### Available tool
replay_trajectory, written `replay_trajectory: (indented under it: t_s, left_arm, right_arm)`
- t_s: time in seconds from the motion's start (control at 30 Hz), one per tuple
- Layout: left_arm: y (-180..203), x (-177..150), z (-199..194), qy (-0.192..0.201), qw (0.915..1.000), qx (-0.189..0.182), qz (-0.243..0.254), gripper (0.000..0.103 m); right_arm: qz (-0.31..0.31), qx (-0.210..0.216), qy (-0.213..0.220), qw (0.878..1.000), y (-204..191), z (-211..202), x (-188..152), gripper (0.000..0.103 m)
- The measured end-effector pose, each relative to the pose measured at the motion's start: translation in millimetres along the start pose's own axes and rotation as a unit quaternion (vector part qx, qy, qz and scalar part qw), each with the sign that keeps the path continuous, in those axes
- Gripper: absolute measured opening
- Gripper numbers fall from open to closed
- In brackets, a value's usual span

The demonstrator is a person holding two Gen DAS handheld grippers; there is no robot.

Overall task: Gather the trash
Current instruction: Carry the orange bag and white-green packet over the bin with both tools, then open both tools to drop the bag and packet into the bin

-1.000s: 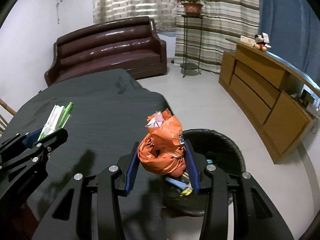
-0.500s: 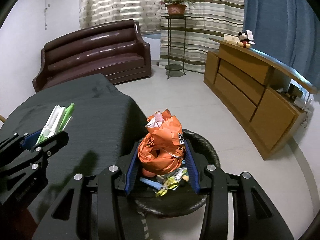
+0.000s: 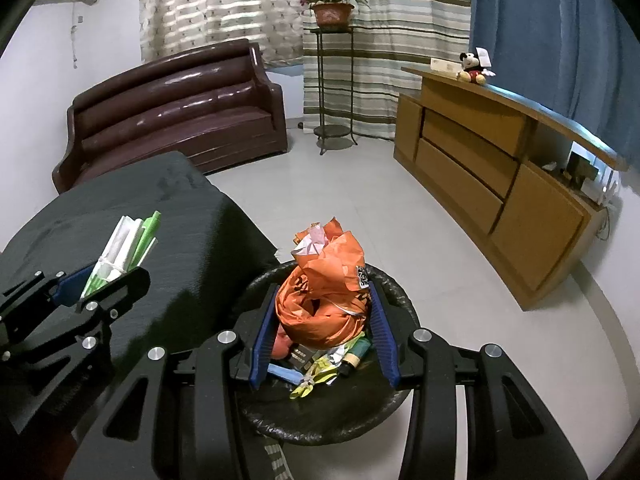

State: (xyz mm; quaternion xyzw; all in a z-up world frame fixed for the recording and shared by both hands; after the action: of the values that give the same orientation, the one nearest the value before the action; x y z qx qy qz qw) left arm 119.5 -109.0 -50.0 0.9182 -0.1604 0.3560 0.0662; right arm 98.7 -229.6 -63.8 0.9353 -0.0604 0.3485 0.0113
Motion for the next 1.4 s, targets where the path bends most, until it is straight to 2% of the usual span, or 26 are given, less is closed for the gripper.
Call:
replay_trajectory:
  t_s: [0.9, 0.97, 1.0, 1.03, 1.07, 1.4]
  left_arm:
    - [20, 17, 44, -0.038, 0.9992, -0.007, 0.009, 0.032]
    - [21, 17, 45, -0.040, 0.9992, -0.006, 0.009, 0.036]
    - [21, 18, 45, -0.039, 0.9992, -0.005, 0.009, 0.045]
    - [21, 18, 45, -0.038, 0.9992, -0.004, 0.008, 0.050]
    - [21, 19, 45, -0.036, 0.9993, -0.003, 0.007, 0.051]
    - [19, 20, 39, -0.031, 0.9995, 0.006, 0.007, 0.062]
  right_arm:
    - [0.040, -0.002, -0.022, 0.999, 20, 33, 2, 0.044]
    - [0.041, 0.000, -0.024, 0.999, 21, 35, 3, 0.045]
    - [0.040, 0.004, -0.027, 0.999, 21, 37, 3, 0.048]
    - [0.041, 0.007, -0.027, 0.999, 21, 37, 3, 0.051]
    - [0.042, 0.006, -0.025, 0.999, 22, 37, 4, 0.058]
    - [0.053, -0.005, -0.018, 0.998, 24, 28, 1, 0.059]
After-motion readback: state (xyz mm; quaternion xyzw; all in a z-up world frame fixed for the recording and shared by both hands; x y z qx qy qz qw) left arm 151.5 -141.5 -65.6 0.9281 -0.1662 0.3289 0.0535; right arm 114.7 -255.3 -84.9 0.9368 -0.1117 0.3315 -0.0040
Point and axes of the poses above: each gripper's, at about its wrist camera, not at the fingertips, and z roughly the way its jaws point, y to its right, x to its top, the point moved 5 cm from there along z, roughly the way its jaws point, and after that the axes turned 9 degrees about -y, right-handed, at the moved point
